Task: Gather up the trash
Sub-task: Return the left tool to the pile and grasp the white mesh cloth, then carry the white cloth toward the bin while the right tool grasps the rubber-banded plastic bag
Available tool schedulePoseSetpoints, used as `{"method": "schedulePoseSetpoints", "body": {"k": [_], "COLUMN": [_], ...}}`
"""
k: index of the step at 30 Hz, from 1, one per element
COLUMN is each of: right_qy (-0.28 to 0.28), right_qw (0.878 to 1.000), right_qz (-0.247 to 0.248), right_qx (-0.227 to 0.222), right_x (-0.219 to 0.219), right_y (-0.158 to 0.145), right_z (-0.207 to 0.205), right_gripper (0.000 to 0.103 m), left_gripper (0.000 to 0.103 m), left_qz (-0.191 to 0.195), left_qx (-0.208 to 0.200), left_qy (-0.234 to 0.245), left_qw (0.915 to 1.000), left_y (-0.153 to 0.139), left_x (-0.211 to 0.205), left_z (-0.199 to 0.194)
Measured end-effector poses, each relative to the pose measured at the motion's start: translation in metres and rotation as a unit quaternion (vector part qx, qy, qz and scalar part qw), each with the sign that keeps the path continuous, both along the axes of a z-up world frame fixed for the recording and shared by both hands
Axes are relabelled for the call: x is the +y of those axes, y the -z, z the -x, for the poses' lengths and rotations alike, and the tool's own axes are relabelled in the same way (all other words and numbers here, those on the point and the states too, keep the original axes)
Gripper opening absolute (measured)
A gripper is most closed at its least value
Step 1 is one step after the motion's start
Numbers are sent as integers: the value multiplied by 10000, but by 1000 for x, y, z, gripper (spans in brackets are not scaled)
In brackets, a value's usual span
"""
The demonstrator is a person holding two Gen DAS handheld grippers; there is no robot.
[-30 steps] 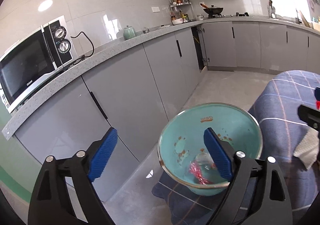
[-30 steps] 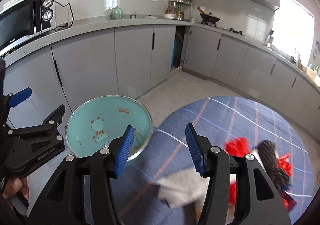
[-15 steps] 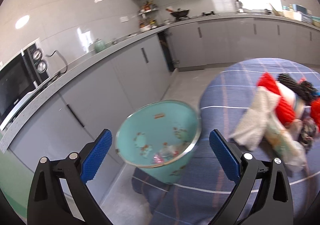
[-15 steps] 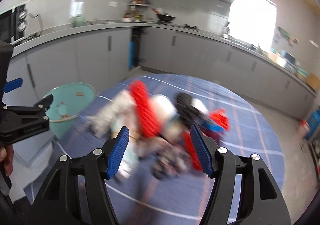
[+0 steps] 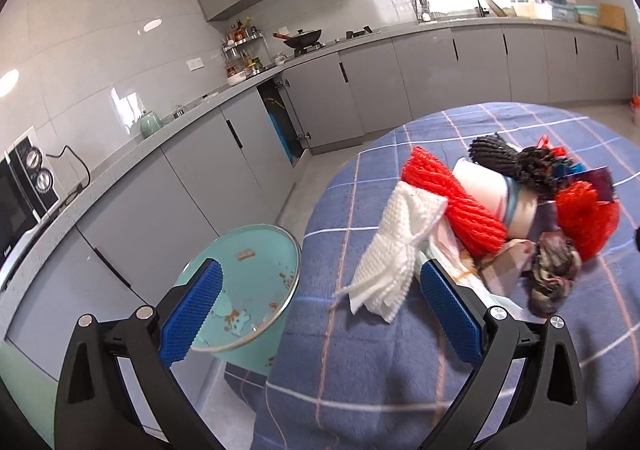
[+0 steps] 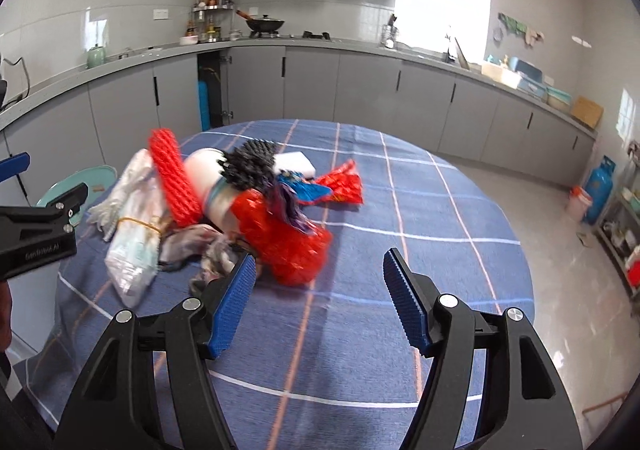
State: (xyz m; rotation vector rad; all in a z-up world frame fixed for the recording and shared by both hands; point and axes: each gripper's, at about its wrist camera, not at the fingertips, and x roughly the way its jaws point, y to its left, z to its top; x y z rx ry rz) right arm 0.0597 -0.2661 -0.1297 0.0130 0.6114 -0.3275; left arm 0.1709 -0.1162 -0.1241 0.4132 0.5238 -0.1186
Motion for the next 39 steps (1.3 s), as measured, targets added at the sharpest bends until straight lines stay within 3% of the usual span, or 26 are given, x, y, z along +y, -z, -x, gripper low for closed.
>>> {"method": "schedulePoseSetpoints", "body": {"k": [13, 15, 17, 19, 21, 22, 26, 33, 39], "right_qy": [27, 35, 57, 66, 62, 57, 56, 172, 188], "right_qw": [9998, 9997, 9997, 9996, 9996, 9996, 9997, 9997, 9997], "right_qz": [-147, -159, -183, -208, -212, -207, -189, -170, -171], "right_qx": [148, 162, 161, 161, 161, 165, 164, 100, 43], "right_x": [-5, -6, -8, -10, -10, -10, -9, -14, -19], "right_y": [23, 25, 25, 26, 26, 27, 27, 22, 15], "right_z": [-8, -9, -9, -9, -8, -9, -9, -4, -7], "right_gripper": [69, 69, 69, 69, 69, 69, 69, 69, 69], "left_gripper": [96, 76, 65, 45, 15, 10, 6, 6, 6], "left_qz": [34, 104, 191, 310, 411, 477, 395, 327, 163], "left_qx": [421, 570, 720, 876, 1072, 1186, 1060, 266, 35], "left_qy": [493, 618, 727, 908, 1040, 1105, 1100, 1064, 894], "left_qw": [9979, 9964, 9946, 9915, 9879, 9856, 9875, 9934, 9959], "left_y": [36, 38, 40, 42, 46, 47, 49, 17, 7], "left_x": [-8, -10, -11, -12, -13, -13, -12, -7, -5], "left_z": [-34, -39, -43, -44, -45, -46, -40, 0, 18]}}
